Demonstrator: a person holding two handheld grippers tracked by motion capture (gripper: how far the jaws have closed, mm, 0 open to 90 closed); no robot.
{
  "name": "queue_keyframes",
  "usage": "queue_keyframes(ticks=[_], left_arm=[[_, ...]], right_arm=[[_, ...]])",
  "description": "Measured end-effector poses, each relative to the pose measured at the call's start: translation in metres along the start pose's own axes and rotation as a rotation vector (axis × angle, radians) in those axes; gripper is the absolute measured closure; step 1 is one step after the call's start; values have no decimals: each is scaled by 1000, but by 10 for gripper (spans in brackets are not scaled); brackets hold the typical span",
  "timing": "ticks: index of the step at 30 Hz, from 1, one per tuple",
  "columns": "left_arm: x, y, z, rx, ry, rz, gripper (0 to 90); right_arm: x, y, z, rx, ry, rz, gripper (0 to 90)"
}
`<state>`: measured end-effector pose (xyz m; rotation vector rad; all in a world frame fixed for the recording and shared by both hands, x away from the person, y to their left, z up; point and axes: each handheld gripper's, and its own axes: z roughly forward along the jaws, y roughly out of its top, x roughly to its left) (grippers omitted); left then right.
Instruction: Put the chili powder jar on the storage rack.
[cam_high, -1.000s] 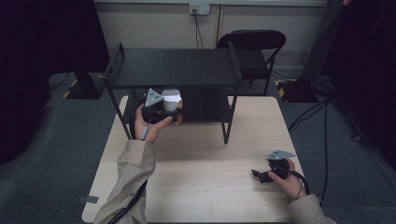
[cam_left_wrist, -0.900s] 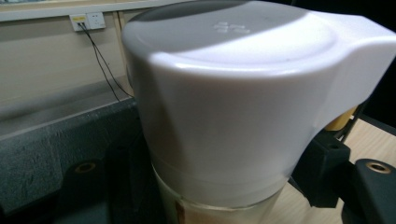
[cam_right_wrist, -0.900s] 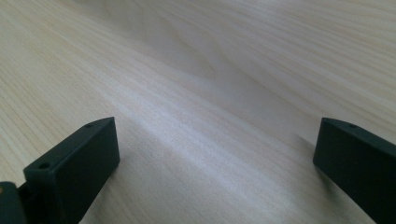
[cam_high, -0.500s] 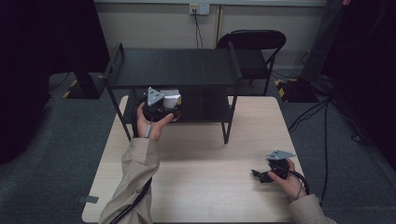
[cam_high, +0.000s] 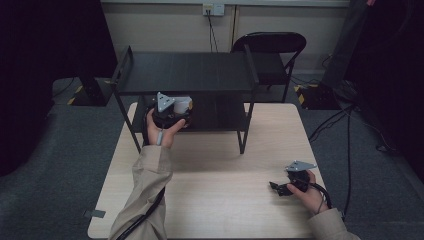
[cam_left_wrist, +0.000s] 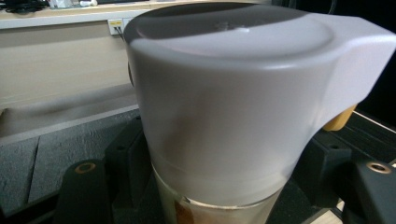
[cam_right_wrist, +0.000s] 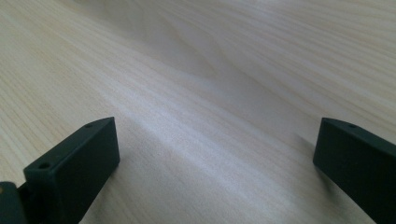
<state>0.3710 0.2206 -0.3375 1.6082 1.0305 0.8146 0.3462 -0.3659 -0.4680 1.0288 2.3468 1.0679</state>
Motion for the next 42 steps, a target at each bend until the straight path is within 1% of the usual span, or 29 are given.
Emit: queue_keyframes(ticks=[5,7,11,16,23,26,27,28,30,32,34,36,38,41,42], left_arm=[[0,-4,3,-14,-1,9,302],[0,-3,4,-11,2,9,302],[1,-4,5,-18,2,-8,302],[4,-5,5,-20,-8,-2,301],[4,-5,5,-21,-9,5,300],[3,-4,4,-26,-5,15,297],[3,-3,4,-24,-4,25,294],[2,-2,4,-24,0,34,280],[0,-1,4,-21,10,42,217],[0,-2,3,-26,8,35,155],[2,-4,1,-50,-7,13,93],[1,-2,-1,-46,-10,7,54],[1,4,-5,-21,-26,8,30],[-1,8,-9,-8,-21,21,9],[-1,8,-10,-1,-26,24,2]], right_arm=[[0,0,0,0,0,0,0],[0,0,0,0,0,0,0],[0,0,0,0,0,0,0],[0,0,0,0,0,0,0],[0,0,0,0,-1,0,0],[0,0,0,1,0,0,0],[0,0,0,0,0,1,0],[0,0,0,0,0,1,0],[0,0,0,0,-1,1,0],[1,0,0,0,-1,1,0],[1,0,0,0,-1,1,0],[1,0,0,0,-1,1,0],[1,0,0,1,-1,1,0],[1,0,0,1,-1,1,0],[1,0,0,1,-1,1,0]])
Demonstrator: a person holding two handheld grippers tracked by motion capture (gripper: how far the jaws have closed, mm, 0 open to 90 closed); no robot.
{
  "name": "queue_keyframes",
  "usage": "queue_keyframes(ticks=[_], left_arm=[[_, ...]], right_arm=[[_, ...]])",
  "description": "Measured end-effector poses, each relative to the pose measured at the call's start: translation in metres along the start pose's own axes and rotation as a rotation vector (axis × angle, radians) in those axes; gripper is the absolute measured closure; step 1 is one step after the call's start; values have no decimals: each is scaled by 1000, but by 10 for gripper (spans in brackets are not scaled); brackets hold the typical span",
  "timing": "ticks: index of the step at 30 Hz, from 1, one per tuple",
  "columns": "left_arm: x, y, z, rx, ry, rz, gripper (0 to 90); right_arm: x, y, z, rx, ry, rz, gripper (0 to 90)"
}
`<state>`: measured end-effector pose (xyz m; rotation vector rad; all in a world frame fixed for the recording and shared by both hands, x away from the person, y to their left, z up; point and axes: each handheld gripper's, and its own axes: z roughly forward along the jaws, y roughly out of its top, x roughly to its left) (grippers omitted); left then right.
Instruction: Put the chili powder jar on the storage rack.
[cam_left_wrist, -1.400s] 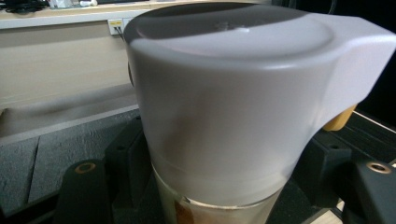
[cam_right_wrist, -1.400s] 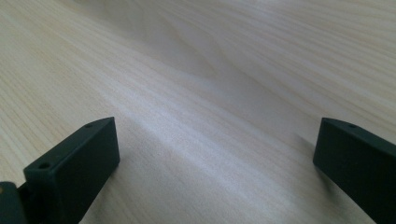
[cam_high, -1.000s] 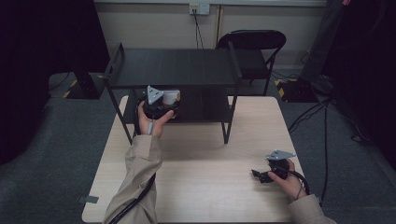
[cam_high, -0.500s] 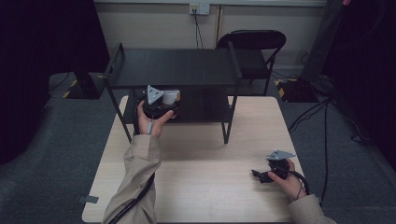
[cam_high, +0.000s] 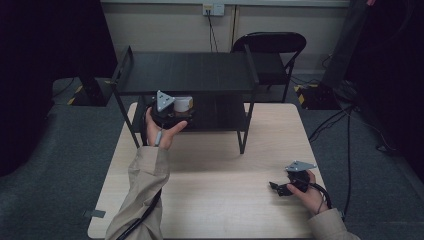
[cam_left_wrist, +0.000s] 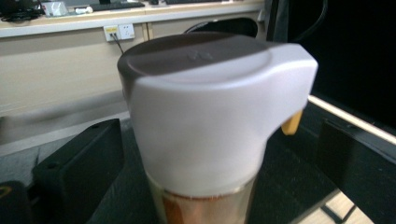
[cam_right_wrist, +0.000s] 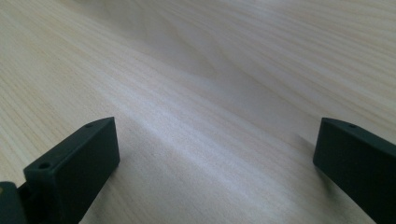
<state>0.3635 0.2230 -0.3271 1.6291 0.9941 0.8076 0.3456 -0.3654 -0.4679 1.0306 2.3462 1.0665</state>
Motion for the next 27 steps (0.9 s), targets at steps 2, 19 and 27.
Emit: queue_keyframes(ticks=[2,19,27], left_arm=[[2,0,-2,13,-15,6,0],[11,-19,-32,75,-80,13,0],[12,-34,-45,92,-93,32,0]], right_arm=[[0,0,0,0,0,-1,0],[0,0,0,0,0,0,0],[0,0,0,0,0,0,0]])
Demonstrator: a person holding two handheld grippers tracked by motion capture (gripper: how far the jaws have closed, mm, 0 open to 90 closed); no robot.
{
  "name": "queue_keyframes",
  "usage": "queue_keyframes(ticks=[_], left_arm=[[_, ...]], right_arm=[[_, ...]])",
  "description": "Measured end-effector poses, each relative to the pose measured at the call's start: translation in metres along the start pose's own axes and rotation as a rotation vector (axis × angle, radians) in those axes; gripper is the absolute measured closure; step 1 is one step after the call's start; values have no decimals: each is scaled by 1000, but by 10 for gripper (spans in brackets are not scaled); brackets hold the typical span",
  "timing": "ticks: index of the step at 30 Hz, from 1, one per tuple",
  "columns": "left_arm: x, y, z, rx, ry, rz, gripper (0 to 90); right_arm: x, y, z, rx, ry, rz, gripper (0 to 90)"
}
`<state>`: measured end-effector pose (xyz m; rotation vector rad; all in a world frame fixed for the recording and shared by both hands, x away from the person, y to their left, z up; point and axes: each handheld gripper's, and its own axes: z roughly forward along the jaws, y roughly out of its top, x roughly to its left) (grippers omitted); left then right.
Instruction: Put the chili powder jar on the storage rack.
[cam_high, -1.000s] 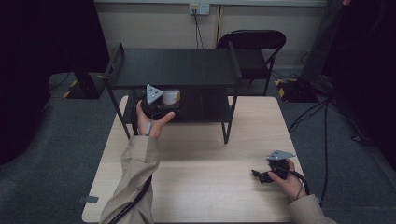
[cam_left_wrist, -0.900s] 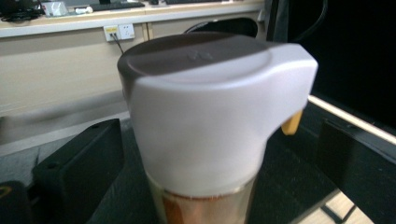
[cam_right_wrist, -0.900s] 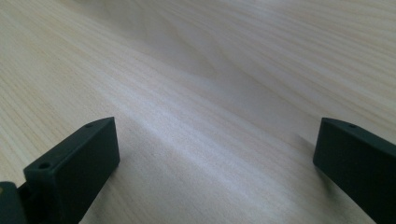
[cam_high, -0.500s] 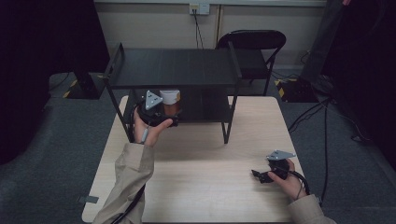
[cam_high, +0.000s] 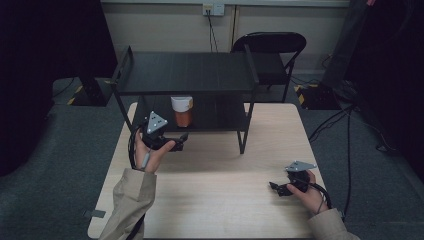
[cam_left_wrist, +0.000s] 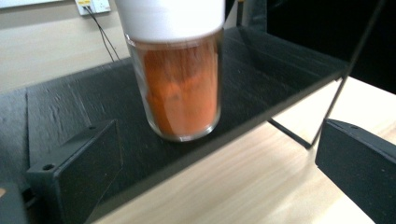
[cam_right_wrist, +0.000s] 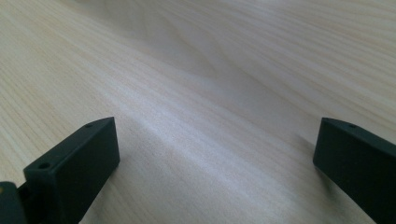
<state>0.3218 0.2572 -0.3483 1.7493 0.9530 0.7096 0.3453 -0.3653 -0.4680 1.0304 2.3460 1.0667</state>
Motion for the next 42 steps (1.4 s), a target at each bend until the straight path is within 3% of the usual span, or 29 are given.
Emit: queue_keyframes(ticks=[19,31,39,42], left_arm=[[1,-46,-19,57,-24,-13,0],[5,-71,-32,73,-39,-48,0],[8,-90,-31,99,-60,-84,0],[8,-91,-29,124,-65,-75,0]], right_arm=[[1,0,0,0,-1,1,0],[1,0,0,0,-3,3,0],[1,0,0,0,-3,4,0],[1,0,0,0,-3,4,0]])
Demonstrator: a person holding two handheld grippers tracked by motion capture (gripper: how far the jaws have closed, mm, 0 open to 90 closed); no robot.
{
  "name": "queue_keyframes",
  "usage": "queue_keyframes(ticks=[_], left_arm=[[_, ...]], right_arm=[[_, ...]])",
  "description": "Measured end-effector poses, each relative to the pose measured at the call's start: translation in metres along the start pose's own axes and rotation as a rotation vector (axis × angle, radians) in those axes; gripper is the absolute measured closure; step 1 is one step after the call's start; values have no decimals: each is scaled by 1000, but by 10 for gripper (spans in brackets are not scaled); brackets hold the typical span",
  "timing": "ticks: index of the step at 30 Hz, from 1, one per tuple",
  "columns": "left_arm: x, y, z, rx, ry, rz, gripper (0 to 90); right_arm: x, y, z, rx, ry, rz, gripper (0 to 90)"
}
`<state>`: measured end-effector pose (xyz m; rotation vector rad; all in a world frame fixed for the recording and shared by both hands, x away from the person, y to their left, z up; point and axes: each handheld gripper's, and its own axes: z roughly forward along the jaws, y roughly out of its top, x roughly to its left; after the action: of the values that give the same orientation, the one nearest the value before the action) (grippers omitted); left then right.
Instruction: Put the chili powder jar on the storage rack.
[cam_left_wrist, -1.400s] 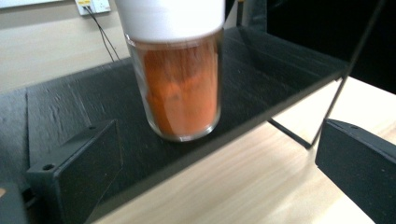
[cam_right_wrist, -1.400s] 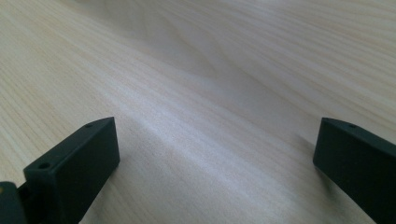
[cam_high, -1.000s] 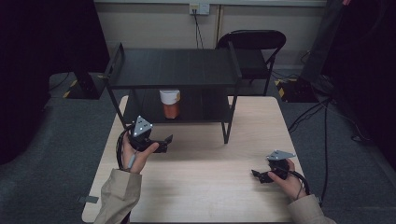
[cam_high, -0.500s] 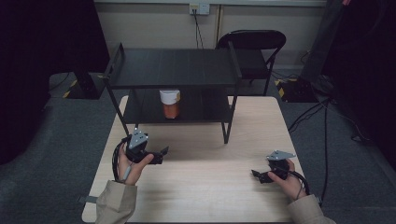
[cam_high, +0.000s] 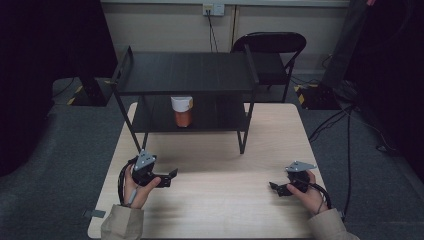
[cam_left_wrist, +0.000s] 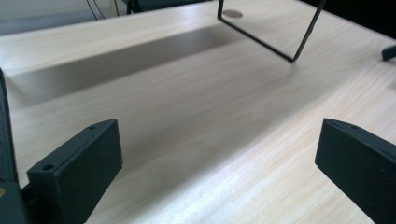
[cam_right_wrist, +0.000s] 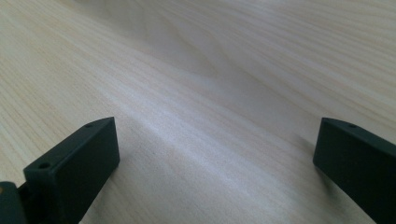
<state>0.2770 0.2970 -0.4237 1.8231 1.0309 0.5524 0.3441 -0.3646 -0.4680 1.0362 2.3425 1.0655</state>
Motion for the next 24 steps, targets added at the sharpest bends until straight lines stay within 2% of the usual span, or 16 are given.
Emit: queue_keyframes(ticks=[6,13,17,24], left_arm=[[2,-5,1,6,-13,-5,0],[1,-7,3,57,-18,20,1],[3,-8,3,70,-25,14,1],[3,-9,7,87,-43,30,1]], right_arm=[[0,0,0,0,0,0,0],[0,0,0,1,0,0,0],[0,0,0,2,0,-1,0],[1,0,0,2,0,-1,0]])
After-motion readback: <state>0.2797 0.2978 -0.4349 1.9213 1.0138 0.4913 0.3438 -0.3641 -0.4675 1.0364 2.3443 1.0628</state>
